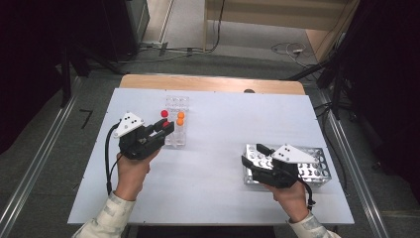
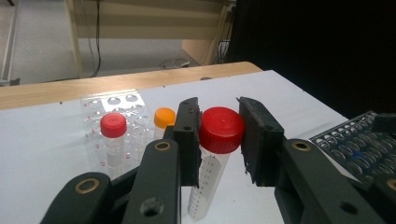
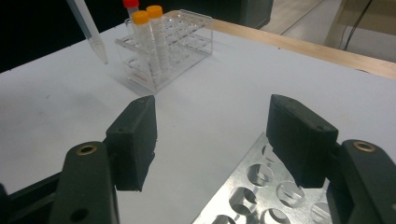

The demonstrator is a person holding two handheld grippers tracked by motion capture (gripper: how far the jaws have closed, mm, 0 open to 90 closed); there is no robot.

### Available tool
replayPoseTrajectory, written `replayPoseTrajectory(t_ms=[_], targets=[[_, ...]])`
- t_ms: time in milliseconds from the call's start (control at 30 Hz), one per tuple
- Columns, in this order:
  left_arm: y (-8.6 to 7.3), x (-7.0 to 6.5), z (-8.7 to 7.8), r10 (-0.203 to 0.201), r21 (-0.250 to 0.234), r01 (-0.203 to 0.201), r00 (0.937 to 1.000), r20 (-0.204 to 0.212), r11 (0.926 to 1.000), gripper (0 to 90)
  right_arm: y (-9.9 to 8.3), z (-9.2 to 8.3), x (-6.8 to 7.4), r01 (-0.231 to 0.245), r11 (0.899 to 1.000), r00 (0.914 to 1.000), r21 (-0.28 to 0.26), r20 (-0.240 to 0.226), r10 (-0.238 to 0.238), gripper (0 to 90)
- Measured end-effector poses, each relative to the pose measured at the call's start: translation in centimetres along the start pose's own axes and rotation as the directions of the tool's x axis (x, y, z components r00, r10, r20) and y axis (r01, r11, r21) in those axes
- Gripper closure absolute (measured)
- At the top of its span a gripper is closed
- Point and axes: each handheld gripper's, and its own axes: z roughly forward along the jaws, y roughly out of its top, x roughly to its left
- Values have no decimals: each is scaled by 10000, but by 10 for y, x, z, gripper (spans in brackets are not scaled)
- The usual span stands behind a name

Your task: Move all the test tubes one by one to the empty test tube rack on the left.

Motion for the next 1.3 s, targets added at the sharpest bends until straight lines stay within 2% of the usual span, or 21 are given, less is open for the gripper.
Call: replayPoseTrajectory(t_ms=[233, 400, 733, 1300], targets=[[3, 4, -1, 34, -101, -36, 9998, -210, 9999, 704, -3, -5, -6, -97, 10000, 9998, 6, 163, 97, 323], [8, 12, -2, -154, -201, 146, 9992, -381, 9997, 705, -5, -8, -9, -137, 9999, 9994, -25, 310, 137, 323], [16, 27, 7, -305, -20, 305, 9959, -855, 9995, 705, -5, -10, -13, -239, 9997, 9990, -38, 373, 240, 324], [30, 30, 17, -184, -15, 183, 9929, -1178, 9998, 705, -5, -11, -14, -217, 9998, 9989, -27, 403, 218, 324]])
